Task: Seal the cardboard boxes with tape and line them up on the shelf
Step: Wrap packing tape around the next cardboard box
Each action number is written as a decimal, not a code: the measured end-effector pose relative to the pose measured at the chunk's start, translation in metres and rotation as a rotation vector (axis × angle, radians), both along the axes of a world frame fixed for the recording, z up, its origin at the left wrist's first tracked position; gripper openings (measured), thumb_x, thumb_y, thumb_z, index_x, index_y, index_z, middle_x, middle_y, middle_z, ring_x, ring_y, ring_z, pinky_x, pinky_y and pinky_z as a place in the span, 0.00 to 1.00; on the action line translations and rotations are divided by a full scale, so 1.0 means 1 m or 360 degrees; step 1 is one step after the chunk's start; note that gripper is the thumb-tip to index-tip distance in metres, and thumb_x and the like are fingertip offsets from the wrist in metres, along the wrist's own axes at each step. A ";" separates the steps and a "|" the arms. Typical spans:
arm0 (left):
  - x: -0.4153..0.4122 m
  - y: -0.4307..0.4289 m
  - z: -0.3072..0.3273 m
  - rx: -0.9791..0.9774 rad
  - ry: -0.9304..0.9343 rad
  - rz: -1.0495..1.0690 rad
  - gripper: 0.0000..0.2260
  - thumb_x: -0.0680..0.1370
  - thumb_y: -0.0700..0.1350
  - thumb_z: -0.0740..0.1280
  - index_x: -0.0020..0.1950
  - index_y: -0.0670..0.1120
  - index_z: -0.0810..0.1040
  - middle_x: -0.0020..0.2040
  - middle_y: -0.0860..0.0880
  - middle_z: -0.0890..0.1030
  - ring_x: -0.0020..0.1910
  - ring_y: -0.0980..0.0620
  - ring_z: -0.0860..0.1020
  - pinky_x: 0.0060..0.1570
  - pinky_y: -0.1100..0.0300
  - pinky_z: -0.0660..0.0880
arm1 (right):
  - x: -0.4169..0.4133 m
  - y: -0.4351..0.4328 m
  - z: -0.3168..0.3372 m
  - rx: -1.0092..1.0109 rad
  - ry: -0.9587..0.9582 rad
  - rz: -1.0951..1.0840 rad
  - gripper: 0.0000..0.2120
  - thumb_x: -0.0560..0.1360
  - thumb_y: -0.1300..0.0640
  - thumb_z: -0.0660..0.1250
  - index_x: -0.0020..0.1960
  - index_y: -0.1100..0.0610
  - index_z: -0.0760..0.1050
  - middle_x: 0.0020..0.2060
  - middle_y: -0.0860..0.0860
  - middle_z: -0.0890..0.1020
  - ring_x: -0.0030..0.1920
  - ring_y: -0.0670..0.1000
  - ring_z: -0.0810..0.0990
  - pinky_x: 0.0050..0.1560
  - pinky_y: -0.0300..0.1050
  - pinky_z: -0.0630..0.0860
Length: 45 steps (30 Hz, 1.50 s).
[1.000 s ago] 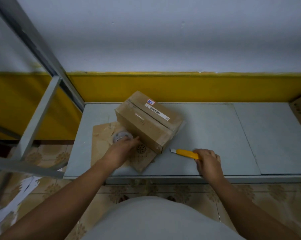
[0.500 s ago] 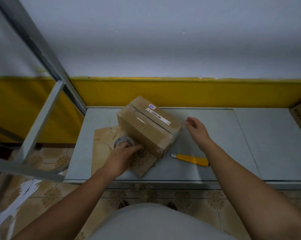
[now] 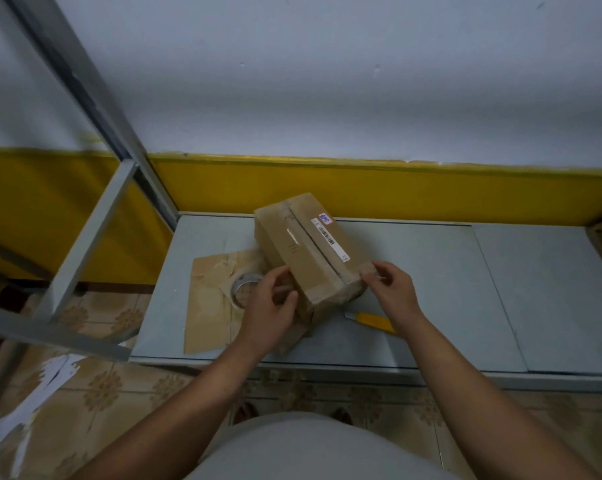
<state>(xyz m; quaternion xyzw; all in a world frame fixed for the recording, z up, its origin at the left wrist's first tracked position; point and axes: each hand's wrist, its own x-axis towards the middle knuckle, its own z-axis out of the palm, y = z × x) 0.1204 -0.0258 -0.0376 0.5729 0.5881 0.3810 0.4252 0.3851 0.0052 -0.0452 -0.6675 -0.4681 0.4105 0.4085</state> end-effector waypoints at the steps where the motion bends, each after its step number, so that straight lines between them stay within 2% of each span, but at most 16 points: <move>1: 0.001 0.000 0.003 -0.0029 -0.0052 -0.0010 0.22 0.82 0.38 0.70 0.76 0.48 0.73 0.67 0.56 0.80 0.64 0.65 0.79 0.61 0.69 0.77 | -0.002 -0.008 0.003 0.0021 0.0022 -0.0052 0.09 0.79 0.55 0.73 0.58 0.51 0.80 0.51 0.46 0.83 0.53 0.45 0.81 0.45 0.30 0.76; 3: 0.000 -0.002 0.004 -0.0074 -0.0110 -0.0058 0.22 0.82 0.35 0.69 0.75 0.47 0.74 0.66 0.57 0.81 0.65 0.65 0.78 0.63 0.69 0.76 | -0.006 -0.022 0.003 0.0043 0.0047 -0.0113 0.10 0.77 0.54 0.75 0.57 0.51 0.80 0.51 0.45 0.84 0.52 0.44 0.82 0.46 0.33 0.78; 6: -0.003 -0.001 -0.002 -0.0095 -0.0063 -0.0061 0.23 0.82 0.32 0.67 0.76 0.47 0.73 0.65 0.58 0.80 0.63 0.71 0.77 0.63 0.71 0.75 | -0.017 -0.039 -0.004 0.0023 0.0073 -0.0148 0.12 0.77 0.53 0.75 0.59 0.52 0.79 0.53 0.45 0.84 0.53 0.44 0.82 0.52 0.44 0.81; 8: -0.005 -0.001 -0.008 -0.0089 0.0012 -0.0055 0.23 0.82 0.32 0.65 0.76 0.48 0.73 0.67 0.57 0.78 0.64 0.73 0.75 0.67 0.67 0.74 | -0.024 -0.047 -0.011 0.0034 0.0078 -0.0147 0.11 0.79 0.54 0.73 0.60 0.51 0.78 0.54 0.44 0.83 0.55 0.43 0.81 0.56 0.47 0.81; 10: -0.008 0.000 -0.015 -0.0070 0.0080 -0.0084 0.24 0.82 0.31 0.63 0.77 0.48 0.73 0.69 0.57 0.77 0.68 0.69 0.74 0.73 0.60 0.72 | -0.027 -0.053 -0.017 0.0032 0.0113 -0.0167 0.10 0.81 0.56 0.70 0.61 0.51 0.78 0.55 0.44 0.83 0.57 0.44 0.81 0.60 0.50 0.81; 12: -0.011 0.001 -0.019 -0.0046 0.0110 -0.0106 0.25 0.82 0.31 0.63 0.77 0.49 0.73 0.72 0.56 0.77 0.72 0.61 0.74 0.74 0.55 0.72 | -0.025 -0.057 -0.023 0.0013 0.0137 -0.0164 0.10 0.82 0.58 0.67 0.62 0.51 0.79 0.55 0.45 0.83 0.58 0.45 0.81 0.62 0.53 0.80; 14: -0.010 0.001 -0.020 -0.0023 0.0100 -0.0120 0.25 0.82 0.33 0.65 0.78 0.48 0.73 0.71 0.54 0.78 0.72 0.59 0.75 0.73 0.54 0.73 | -0.022 -0.061 -0.025 0.0025 0.0114 -0.0118 0.11 0.83 0.59 0.66 0.64 0.52 0.80 0.57 0.45 0.84 0.58 0.44 0.82 0.63 0.51 0.80; 19: -0.006 0.004 -0.021 0.0045 0.0176 -0.0092 0.26 0.80 0.32 0.68 0.75 0.50 0.74 0.68 0.54 0.80 0.69 0.58 0.77 0.71 0.50 0.76 | -0.029 -0.070 -0.022 0.0042 0.0052 0.0028 0.17 0.85 0.60 0.62 0.71 0.51 0.77 0.60 0.41 0.83 0.62 0.37 0.79 0.64 0.33 0.75; 22: -0.007 0.005 -0.022 0.0094 0.0250 -0.0043 0.24 0.78 0.32 0.69 0.71 0.51 0.76 0.65 0.53 0.81 0.66 0.56 0.78 0.66 0.46 0.79 | -0.026 -0.069 -0.023 0.0041 0.0035 0.0047 0.16 0.85 0.60 0.62 0.71 0.52 0.78 0.60 0.42 0.83 0.62 0.38 0.79 0.64 0.35 0.75; 26: -0.007 -0.001 -0.019 0.0162 0.0295 0.0054 0.14 0.81 0.38 0.69 0.65 0.50 0.78 0.59 0.54 0.81 0.58 0.58 0.79 0.58 0.47 0.81 | -0.016 -0.061 -0.018 0.0030 -0.0054 0.0029 0.12 0.82 0.54 0.68 0.64 0.53 0.81 0.54 0.42 0.85 0.55 0.37 0.82 0.60 0.42 0.81; 29: -0.003 -0.006 -0.016 0.0115 0.0257 0.0023 0.17 0.78 0.49 0.76 0.65 0.53 0.76 0.58 0.56 0.80 0.57 0.59 0.79 0.56 0.55 0.82 | -0.017 -0.055 -0.012 -0.0025 -0.0120 0.0052 0.14 0.76 0.48 0.75 0.60 0.52 0.82 0.50 0.42 0.85 0.50 0.38 0.83 0.52 0.37 0.82; 31: -0.001 -0.006 -0.011 0.0076 0.0243 0.0053 0.18 0.77 0.51 0.78 0.63 0.54 0.75 0.56 0.57 0.80 0.56 0.62 0.79 0.55 0.58 0.81 | -0.019 -0.053 -0.009 -0.0042 -0.0148 0.0042 0.16 0.74 0.47 0.78 0.58 0.51 0.82 0.49 0.42 0.85 0.48 0.38 0.83 0.47 0.31 0.80; 33: 0.001 -0.004 -0.008 0.0063 0.0252 0.0104 0.17 0.77 0.51 0.77 0.61 0.52 0.76 0.53 0.58 0.80 0.52 0.65 0.79 0.54 0.57 0.82 | -0.021 -0.052 -0.007 -0.0043 -0.0150 0.0019 0.16 0.72 0.47 0.79 0.57 0.51 0.82 0.48 0.42 0.85 0.48 0.38 0.83 0.45 0.28 0.79; 37: 0.000 0.000 -0.005 0.0009 0.0254 0.0081 0.17 0.75 0.49 0.80 0.59 0.53 0.77 0.51 0.56 0.81 0.49 0.62 0.80 0.50 0.58 0.83 | -0.026 -0.054 -0.008 -0.0024 -0.0186 -0.0022 0.17 0.71 0.48 0.80 0.56 0.50 0.81 0.47 0.40 0.84 0.48 0.39 0.83 0.43 0.28 0.77; 40: -0.003 0.001 -0.008 0.0011 0.0299 0.0038 0.17 0.73 0.42 0.81 0.56 0.50 0.77 0.50 0.56 0.81 0.49 0.64 0.80 0.50 0.61 0.82 | -0.027 -0.056 -0.014 0.0003 -0.0215 -0.0012 0.17 0.71 0.49 0.80 0.57 0.51 0.81 0.46 0.39 0.83 0.47 0.36 0.82 0.45 0.28 0.78; 45: -0.011 0.002 -0.016 -0.0012 0.0322 0.0043 0.16 0.73 0.42 0.82 0.54 0.50 0.78 0.49 0.54 0.82 0.48 0.61 0.80 0.49 0.63 0.80 | -0.025 -0.057 -0.019 0.0104 -0.0259 0.0042 0.16 0.72 0.53 0.80 0.58 0.53 0.83 0.47 0.39 0.84 0.48 0.33 0.82 0.50 0.27 0.77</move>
